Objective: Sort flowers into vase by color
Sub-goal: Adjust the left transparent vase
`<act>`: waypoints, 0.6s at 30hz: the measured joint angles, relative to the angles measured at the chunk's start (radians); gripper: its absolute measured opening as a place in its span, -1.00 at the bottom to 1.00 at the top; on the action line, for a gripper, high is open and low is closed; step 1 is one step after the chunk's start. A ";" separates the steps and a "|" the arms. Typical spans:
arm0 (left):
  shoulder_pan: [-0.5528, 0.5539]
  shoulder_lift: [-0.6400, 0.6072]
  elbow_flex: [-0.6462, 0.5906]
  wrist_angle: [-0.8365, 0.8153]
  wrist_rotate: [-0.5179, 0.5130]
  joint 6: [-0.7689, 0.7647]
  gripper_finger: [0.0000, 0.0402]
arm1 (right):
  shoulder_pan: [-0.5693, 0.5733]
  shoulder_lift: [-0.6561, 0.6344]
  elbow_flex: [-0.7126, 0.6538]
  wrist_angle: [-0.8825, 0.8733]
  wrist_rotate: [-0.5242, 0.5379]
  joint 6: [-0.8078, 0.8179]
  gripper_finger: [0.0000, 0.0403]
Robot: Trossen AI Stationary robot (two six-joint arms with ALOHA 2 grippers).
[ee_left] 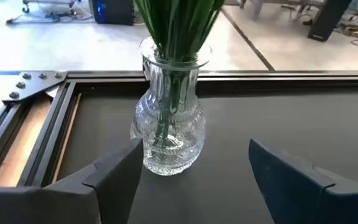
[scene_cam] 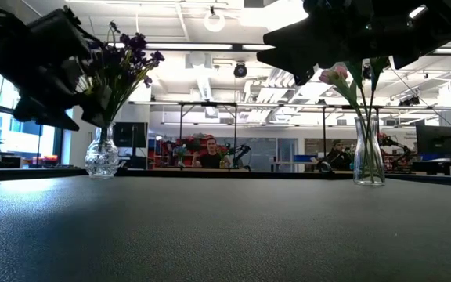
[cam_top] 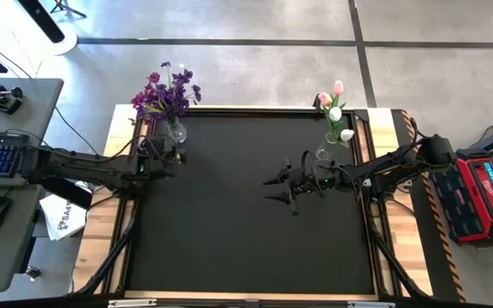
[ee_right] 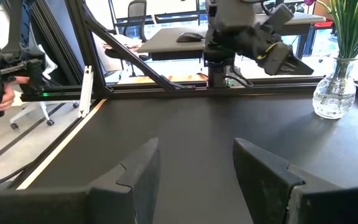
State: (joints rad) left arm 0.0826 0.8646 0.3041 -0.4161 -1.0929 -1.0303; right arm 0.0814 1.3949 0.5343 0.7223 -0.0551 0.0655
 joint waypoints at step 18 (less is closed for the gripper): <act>0.356 0.030 -0.011 0.369 0.246 0.415 0.42 | 0.000 0.000 0.000 0.000 0.000 -0.006 -0.08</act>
State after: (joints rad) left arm 0.4383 0.8947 0.2932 -0.0470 -0.8467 -0.6154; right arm 0.0814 1.3949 0.5343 0.7223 -0.0551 0.0593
